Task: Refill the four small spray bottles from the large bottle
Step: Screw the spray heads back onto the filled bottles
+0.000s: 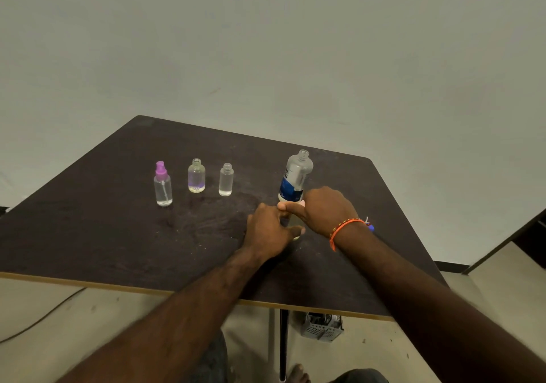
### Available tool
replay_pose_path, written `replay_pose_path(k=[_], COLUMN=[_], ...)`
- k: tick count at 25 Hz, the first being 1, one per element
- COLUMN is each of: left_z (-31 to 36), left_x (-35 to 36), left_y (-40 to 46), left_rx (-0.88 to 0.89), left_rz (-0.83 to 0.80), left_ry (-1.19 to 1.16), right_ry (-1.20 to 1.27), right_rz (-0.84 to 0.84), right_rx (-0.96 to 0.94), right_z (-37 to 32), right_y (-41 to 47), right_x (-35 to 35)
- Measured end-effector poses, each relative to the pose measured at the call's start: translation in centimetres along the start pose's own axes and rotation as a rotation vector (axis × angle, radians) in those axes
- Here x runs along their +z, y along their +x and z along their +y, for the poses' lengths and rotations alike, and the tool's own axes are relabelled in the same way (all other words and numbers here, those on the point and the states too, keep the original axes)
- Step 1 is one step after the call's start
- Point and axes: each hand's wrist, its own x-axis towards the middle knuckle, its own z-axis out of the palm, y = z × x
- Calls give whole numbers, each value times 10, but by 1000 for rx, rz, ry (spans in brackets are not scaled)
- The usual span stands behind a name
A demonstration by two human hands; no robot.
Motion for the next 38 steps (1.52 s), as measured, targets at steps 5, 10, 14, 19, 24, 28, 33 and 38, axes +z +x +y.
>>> replay_pose_path(k=[5, 10, 14, 19, 24, 28, 33, 38], left_z=[-5, -6, -3, -5, 1, 1, 0, 2], left_x=[0, 1, 0, -1, -1, -3, -2, -1], left_y=[0, 0, -2, -3, -5, -5, -5, -6], left_rx=[34, 41, 47, 54, 17, 13, 30, -1], left_rz=[-31, 10, -18, -23, 13, -20, -23, -13], left_ry=[-34, 12, 23, -22, 27, 0, -18, 42], right_ry=[271, 119, 174, 326, 171, 240, 122, 138], right_rz=[70, 160, 126, 106, 246, 130, 126, 150], right_rx=[-136, -12, -18, -113, 16, -95, -113, -22], right_z=[4, 3, 3, 12, 8, 6, 5, 5], right_y=[-1, 2, -3, -11, -10, -9, -3, 3], right_x=[-9, -4, 7, -4, 6, -4, -5, -3])
